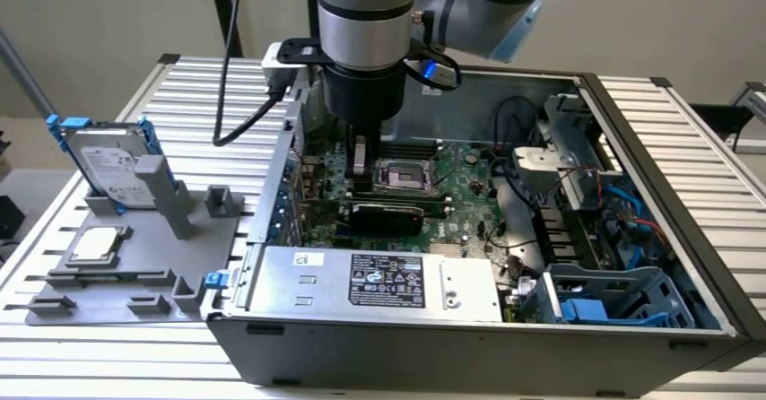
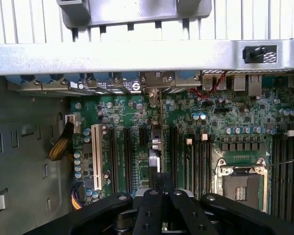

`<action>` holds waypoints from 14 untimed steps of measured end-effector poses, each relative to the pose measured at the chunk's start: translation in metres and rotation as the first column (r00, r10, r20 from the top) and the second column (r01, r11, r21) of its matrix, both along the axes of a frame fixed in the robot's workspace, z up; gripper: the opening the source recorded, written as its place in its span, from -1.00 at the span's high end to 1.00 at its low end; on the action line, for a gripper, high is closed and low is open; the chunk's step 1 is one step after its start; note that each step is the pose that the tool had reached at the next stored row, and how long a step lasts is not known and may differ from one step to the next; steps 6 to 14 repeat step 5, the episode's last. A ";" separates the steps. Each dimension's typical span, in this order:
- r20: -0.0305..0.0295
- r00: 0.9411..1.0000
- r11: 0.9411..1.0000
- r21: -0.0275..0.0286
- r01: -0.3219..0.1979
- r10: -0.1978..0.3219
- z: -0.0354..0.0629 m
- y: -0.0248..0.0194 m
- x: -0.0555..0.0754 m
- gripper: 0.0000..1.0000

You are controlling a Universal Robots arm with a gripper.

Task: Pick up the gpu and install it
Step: 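Press down on the gpu until it lock into place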

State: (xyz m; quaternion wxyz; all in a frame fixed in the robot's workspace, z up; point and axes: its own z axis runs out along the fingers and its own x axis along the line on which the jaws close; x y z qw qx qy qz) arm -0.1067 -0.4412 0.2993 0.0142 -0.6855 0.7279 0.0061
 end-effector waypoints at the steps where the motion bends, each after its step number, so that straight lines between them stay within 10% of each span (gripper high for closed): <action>1: 0.000 1.000 1.000 0.001 0.000 0.000 0.0000 0.0000 0.000 0.79; 14: 0.000 1.000 1.000 0.004 0.000 0.000 0.0000 0.0000 0.000 0.79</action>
